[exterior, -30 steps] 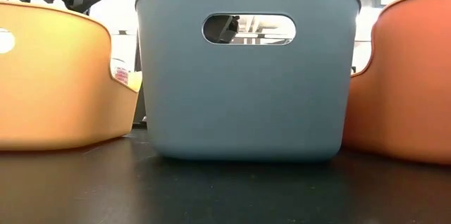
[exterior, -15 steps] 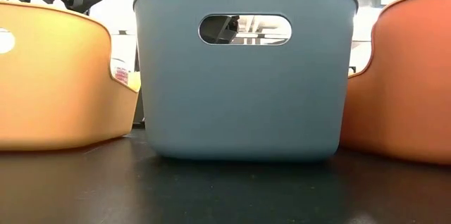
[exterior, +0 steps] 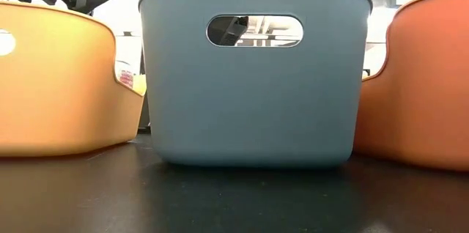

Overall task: Sort soda cans
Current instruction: Put the top blue-white soda can into the orange bin

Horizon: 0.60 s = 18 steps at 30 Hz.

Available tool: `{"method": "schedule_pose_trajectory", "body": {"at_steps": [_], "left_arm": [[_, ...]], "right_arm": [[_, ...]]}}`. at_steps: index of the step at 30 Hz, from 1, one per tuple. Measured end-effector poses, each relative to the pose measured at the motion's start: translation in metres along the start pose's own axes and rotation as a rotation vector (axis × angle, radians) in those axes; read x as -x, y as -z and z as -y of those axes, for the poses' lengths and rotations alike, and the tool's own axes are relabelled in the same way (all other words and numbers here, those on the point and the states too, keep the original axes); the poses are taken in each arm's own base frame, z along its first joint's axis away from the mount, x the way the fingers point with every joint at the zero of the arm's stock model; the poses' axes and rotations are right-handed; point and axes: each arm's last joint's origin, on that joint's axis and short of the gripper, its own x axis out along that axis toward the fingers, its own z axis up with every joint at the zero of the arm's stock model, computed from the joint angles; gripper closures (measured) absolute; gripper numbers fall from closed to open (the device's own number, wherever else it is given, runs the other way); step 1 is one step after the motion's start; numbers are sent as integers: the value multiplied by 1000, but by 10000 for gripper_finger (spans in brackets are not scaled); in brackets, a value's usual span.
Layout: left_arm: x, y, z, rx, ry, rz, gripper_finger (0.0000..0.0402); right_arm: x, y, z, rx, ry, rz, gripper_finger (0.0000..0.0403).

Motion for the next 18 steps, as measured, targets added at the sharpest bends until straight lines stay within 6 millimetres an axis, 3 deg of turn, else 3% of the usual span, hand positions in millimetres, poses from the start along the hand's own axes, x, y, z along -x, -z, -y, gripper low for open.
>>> {"method": "schedule_pose_trajectory", "body": {"at_steps": [5,12,18], "left_arm": [[0,0,0,0,0,-1,123],[0,0,0,1,0,-2,123],[0,0,0,12,0,-2,123]], "right_arm": [[17,1,2,-4,6,41,60],[62,8,3,2,70,144,60],[95,26,-6,-34,164,203,61]]}}
